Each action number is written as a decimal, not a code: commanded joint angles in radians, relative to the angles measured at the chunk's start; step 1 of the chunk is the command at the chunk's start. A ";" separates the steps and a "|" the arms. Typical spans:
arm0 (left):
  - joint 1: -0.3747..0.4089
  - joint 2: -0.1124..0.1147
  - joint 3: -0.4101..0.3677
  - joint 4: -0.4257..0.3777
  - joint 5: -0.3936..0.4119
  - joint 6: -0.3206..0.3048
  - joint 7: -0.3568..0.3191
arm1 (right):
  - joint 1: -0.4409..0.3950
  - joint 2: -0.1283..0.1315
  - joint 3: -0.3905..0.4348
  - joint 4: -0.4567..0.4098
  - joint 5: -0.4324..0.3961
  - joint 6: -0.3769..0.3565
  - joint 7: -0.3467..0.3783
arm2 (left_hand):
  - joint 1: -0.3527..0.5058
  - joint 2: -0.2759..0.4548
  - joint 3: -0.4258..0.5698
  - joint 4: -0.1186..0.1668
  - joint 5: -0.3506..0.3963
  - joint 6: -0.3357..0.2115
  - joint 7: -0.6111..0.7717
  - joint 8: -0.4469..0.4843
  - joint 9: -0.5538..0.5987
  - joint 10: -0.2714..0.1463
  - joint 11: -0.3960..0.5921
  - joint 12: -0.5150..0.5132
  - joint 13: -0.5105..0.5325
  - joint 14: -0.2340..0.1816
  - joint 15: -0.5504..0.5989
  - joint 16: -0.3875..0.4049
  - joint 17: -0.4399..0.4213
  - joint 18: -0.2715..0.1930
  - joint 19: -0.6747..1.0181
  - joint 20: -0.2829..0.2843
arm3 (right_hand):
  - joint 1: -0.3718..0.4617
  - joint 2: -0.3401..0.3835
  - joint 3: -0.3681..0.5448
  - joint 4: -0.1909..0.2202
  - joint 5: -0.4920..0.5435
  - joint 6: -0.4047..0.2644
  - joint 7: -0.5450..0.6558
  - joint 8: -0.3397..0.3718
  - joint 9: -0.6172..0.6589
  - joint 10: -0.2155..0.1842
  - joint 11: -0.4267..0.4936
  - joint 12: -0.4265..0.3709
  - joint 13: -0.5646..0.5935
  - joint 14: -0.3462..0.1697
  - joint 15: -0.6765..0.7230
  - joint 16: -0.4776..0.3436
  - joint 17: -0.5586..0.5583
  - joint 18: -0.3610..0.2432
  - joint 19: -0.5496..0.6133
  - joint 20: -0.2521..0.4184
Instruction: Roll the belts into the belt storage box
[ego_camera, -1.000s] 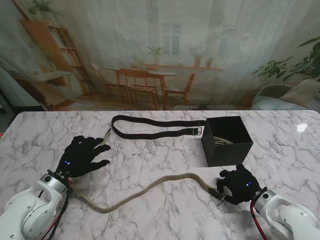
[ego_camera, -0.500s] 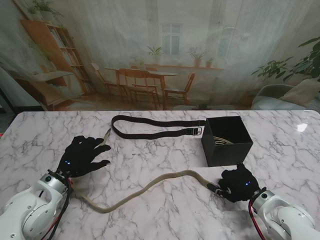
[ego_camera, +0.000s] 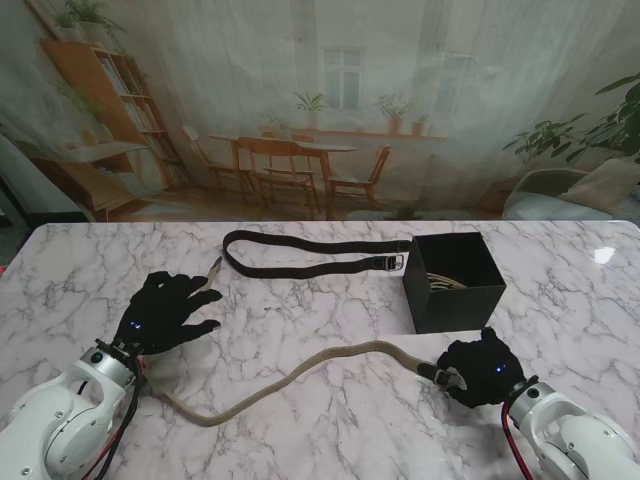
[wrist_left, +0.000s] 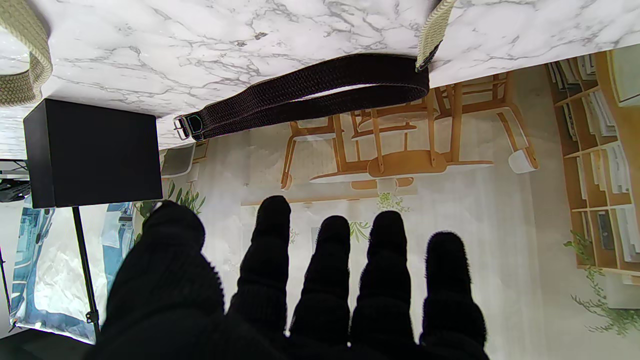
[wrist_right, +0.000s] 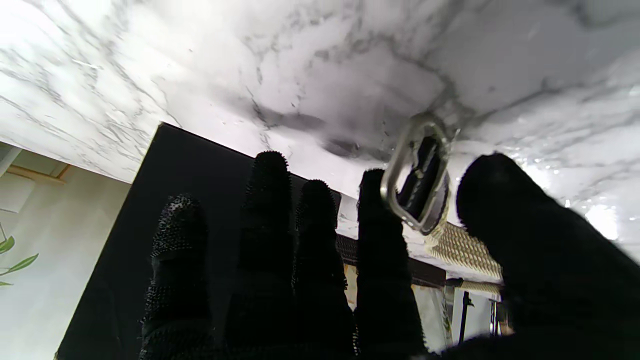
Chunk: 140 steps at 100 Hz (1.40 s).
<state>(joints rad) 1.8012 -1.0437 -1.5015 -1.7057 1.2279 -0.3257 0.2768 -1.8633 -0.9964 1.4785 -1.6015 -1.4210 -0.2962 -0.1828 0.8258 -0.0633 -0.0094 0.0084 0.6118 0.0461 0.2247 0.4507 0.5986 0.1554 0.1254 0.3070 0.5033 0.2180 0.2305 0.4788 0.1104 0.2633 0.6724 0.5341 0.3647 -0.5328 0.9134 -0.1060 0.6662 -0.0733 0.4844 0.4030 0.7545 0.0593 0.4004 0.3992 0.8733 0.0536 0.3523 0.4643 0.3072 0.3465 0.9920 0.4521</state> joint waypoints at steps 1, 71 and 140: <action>0.000 -0.001 0.003 0.003 0.003 0.001 -0.010 | -0.013 0.003 0.003 -0.013 -0.014 0.001 0.010 | 0.019 0.047 -0.020 -0.018 0.001 0.024 0.001 0.011 -0.017 0.005 0.010 0.014 -0.003 0.008 0.013 0.005 -0.018 0.030 0.018 0.013 | -0.017 -0.041 0.025 0.017 -0.061 0.048 -0.034 -0.012 -0.035 0.017 -0.021 -0.009 -0.030 0.016 -0.032 -0.013 -0.016 0.025 -0.004 0.005; -0.002 0.000 0.004 0.007 0.005 -0.002 -0.004 | 0.069 -0.013 -0.110 0.082 0.069 0.101 -0.135 | 0.022 0.047 -0.019 -0.017 -0.001 0.026 0.001 0.011 -0.018 0.004 0.011 0.015 -0.003 0.007 0.014 0.006 -0.018 0.030 0.019 0.014 | 0.132 0.035 -0.069 -0.087 0.241 -0.214 0.558 -0.023 0.458 -0.044 0.363 0.168 0.168 -0.020 0.111 0.043 0.054 0.025 0.064 -0.013; -0.009 -0.001 0.011 0.015 0.003 -0.005 0.007 | 0.110 -0.020 -0.155 0.147 0.127 0.070 -0.209 | 0.026 0.047 -0.019 -0.016 -0.021 0.029 -0.009 0.006 -0.020 0.001 0.014 0.016 0.000 0.004 0.015 0.007 -0.017 0.028 0.020 0.012 | 0.228 0.025 0.120 0.009 -0.298 -0.297 0.150 -0.183 0.703 -0.112 0.543 0.167 0.416 -0.056 0.238 0.086 0.183 0.014 0.127 -0.047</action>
<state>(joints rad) 1.7932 -1.0434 -1.4947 -1.6928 1.2307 -0.3290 0.2934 -1.7572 -1.0132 1.3282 -1.4642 -1.2906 -0.2162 -0.3829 0.8258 -0.0633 -0.0094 0.0084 0.6118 0.0465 0.2248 0.4511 0.5986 0.1554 0.1255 0.3153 0.5033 0.2180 0.2305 0.4792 0.1104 0.2633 0.6725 0.5341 0.5259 -0.5141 0.9833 -0.1289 0.4183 -0.2785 0.6121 0.1942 1.4036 -0.0503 0.9132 0.5741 1.2442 0.0147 0.5482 0.5344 0.4891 0.3465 1.1042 0.4168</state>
